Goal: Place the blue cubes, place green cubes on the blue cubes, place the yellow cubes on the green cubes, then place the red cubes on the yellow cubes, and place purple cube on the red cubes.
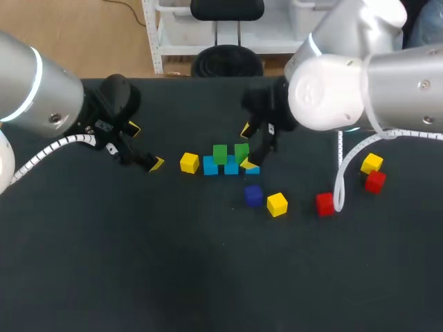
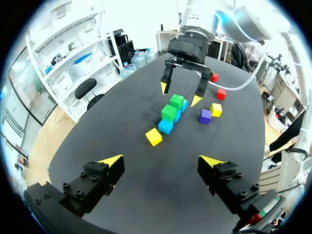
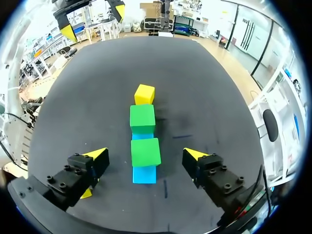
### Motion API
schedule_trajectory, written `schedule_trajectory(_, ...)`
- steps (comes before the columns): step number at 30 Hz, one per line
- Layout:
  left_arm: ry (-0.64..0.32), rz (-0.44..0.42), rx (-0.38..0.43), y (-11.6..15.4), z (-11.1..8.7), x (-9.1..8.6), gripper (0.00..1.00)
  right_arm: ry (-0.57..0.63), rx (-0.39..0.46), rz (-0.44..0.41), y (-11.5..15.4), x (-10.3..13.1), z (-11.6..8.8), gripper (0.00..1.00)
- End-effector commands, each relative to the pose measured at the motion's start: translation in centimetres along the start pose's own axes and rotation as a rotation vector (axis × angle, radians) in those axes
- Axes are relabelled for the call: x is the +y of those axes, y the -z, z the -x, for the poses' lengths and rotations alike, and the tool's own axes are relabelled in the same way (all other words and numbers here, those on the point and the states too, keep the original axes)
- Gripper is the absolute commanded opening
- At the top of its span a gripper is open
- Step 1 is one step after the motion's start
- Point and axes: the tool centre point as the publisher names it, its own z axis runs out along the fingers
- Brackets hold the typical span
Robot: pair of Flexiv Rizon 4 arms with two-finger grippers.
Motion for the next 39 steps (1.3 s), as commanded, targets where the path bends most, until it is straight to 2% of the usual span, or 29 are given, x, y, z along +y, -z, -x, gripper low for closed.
schedule_trajectory(1,-0.002,-0.003,-0.005,0.0,-0.1,0.1,1.0,-0.007,0.003,-0.003,1.4,0.4,0.2,1.0)
schedule_trajectory(13,-0.002,-0.003,-0.005,0.0,-0.1,0.1,1.0,-0.048,-0.017,-0.046,5.4,0.2,0.2,1.0)
schedule_trajectory(22,-0.002,-0.003,-0.005,0.0,-0.1,0.1,1.0,-0.035,-0.038,-0.075,8.7,0.3,-1.0,1.0)
schedule_trajectory(27,-0.002,-0.003,-0.005,0.0,-0.1,0.1,1.0,0.036,-0.046,-0.054,9.8,1.7,-1.9,1.0)
schedule_trajectory(39,-0.002,-0.003,-0.005,0.0,-0.1,0.1,1.0,0.21,-0.055,0.021,11.1,6.8,-4.6,1.0)
